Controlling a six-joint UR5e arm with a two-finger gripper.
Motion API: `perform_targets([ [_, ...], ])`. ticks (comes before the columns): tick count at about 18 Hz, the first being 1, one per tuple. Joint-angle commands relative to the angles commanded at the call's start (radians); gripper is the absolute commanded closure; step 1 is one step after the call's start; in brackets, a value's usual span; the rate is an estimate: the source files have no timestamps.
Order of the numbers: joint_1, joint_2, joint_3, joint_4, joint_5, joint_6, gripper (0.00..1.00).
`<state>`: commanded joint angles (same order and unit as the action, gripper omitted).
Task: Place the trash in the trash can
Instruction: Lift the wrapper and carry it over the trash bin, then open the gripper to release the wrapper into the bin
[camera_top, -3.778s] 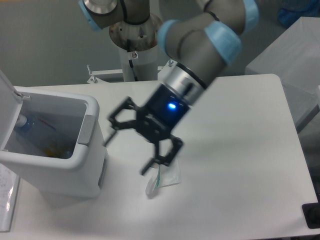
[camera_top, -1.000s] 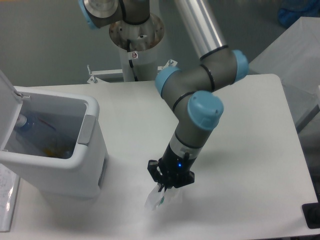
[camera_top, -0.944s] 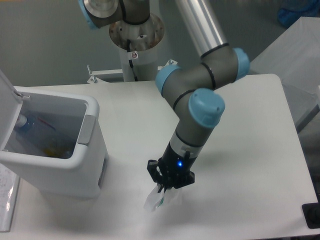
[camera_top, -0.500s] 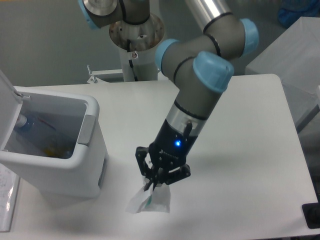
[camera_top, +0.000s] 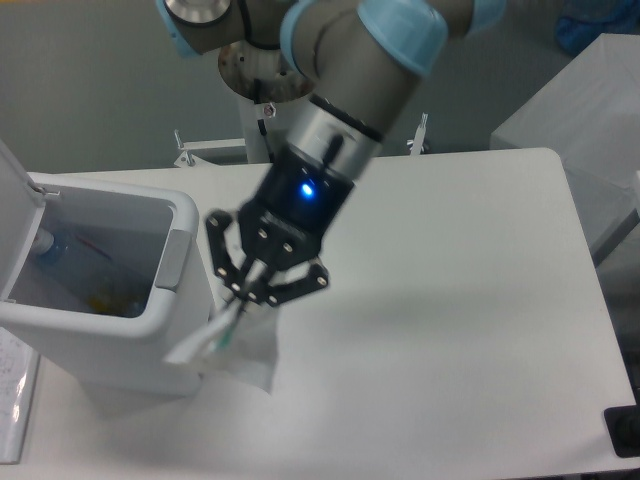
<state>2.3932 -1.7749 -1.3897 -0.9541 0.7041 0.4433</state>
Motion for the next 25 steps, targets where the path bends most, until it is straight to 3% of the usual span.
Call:
perform_targets([
  [5, -0.066, 0.06, -0.092, 0.006, 0.009, 0.017, 1.0],
  [8, -0.095, 0.092, -0.13, 0.009, 0.009, 0.032, 0.9],
  [9, -0.1, 0.107, -0.138, 0.009, 0.009, 0.034, 0.8],
  [12, -0.103, 0.121, -0.156, 0.009, 0.009, 0.038, 0.14],
  [14, -0.103, 0.126, -0.164, 0.009, 0.011, 0.064, 0.0],
  [20, -0.089, 0.12, -0.176, 0.012, 0.017, 0.069, 0.0],
  [25, 0.05, 0.077, -0.175, 0.015, 0.017, 0.081, 0.0],
])
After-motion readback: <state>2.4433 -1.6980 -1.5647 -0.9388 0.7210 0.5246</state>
